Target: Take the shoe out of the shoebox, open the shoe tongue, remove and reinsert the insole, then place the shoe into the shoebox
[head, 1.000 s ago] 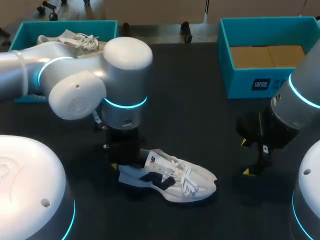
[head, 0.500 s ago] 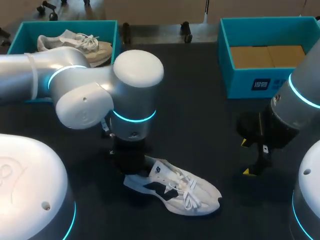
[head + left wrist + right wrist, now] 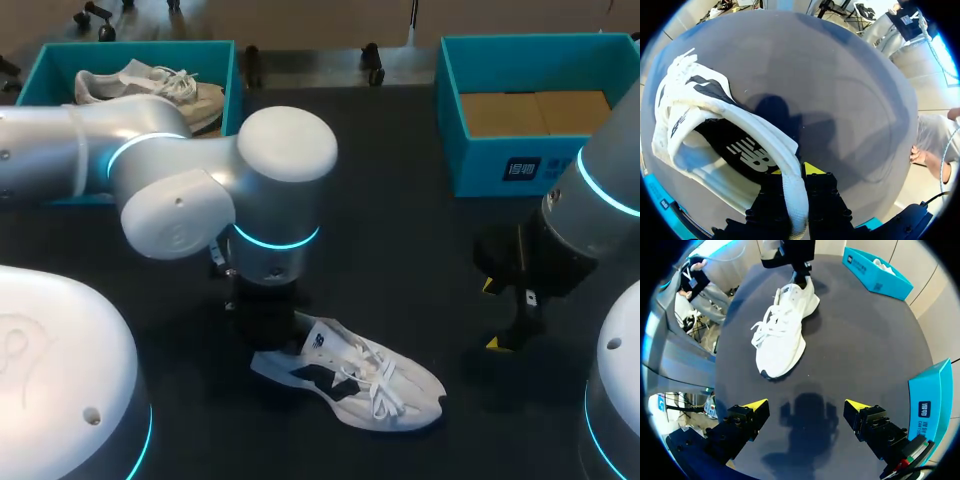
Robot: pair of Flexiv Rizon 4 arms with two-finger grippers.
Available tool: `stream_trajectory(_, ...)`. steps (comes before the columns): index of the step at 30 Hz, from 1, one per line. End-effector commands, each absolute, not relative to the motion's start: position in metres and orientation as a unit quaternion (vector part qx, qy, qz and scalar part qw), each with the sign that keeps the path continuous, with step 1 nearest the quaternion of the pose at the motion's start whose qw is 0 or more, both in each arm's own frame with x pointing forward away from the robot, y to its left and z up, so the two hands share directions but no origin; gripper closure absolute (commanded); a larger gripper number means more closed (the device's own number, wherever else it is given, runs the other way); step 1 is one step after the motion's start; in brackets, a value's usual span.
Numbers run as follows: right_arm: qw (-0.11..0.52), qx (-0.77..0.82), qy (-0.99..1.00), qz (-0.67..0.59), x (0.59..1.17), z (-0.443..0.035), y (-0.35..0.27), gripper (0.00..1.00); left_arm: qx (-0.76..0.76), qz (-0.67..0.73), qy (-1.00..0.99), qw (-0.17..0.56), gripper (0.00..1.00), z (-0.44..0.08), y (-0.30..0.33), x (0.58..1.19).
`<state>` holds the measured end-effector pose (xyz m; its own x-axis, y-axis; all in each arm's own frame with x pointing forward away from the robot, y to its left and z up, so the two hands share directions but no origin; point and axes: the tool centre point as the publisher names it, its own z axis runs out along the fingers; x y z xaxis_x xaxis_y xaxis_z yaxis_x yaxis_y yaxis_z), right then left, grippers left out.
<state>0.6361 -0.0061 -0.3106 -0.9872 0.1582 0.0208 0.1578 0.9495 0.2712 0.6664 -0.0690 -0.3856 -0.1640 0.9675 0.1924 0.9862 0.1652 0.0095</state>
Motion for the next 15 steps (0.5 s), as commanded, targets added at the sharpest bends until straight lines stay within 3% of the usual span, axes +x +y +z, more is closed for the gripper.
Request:
stream_trajectory(1, 0.002, 0.080, 0.987, 0.137, 0.6352, -0.3112, -0.0059, 0.00, -0.643, -0.067, -0.760, 0.071, 1.00, -0.3892, -0.0720, 0.6695)
stream_trajectory(13, 0.002, 0.080, 0.987, 0.137, 0.6352, -0.3112, -0.0059, 0.00, -0.638, -0.061, -0.764, 0.072, 1.00, -0.3918, -0.0710, 0.6709)
stream_trajectory(15, 0.002, 0.080, 0.987, 0.137, 0.6352, -0.3112, -0.0059, 0.00, -0.638, -0.059, -0.765, 0.072, 0.82, -0.3911, -0.0702, 0.6704)
